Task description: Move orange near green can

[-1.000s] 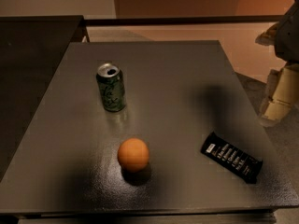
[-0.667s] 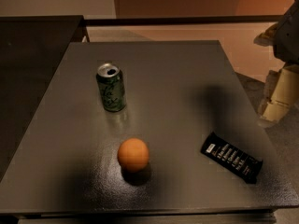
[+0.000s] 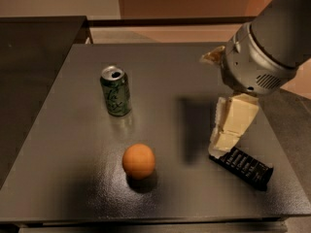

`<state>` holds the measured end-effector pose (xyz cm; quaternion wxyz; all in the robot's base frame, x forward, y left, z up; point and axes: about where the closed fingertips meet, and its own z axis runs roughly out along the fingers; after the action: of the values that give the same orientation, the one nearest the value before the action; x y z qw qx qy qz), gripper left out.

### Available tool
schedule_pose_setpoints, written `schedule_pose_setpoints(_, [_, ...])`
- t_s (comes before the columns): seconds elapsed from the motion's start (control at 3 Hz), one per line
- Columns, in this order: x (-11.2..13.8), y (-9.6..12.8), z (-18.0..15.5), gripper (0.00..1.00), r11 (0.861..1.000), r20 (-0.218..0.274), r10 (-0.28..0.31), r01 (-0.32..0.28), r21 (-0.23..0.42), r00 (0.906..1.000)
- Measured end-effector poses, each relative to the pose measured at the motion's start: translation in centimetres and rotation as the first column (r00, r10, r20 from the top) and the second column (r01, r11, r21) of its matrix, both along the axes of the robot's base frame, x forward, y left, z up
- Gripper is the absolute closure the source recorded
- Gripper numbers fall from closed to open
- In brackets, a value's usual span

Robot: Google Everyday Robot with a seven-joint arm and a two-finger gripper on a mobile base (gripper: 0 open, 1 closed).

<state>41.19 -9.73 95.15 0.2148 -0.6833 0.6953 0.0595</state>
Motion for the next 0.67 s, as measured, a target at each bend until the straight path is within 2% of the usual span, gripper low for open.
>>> schedule_pose_setpoints(0.33, [-1.4, 3.9, -1.3, 0.0, 0.996, -0.006, 0.083, -0.083, 0.034, 0.9965])
schedule_pose_setpoints(0.67, [-2.7, 6.8, -3.4, 0.0, 0.989, -0.025, 0.142, -0.141, 0.038, 0.9896])
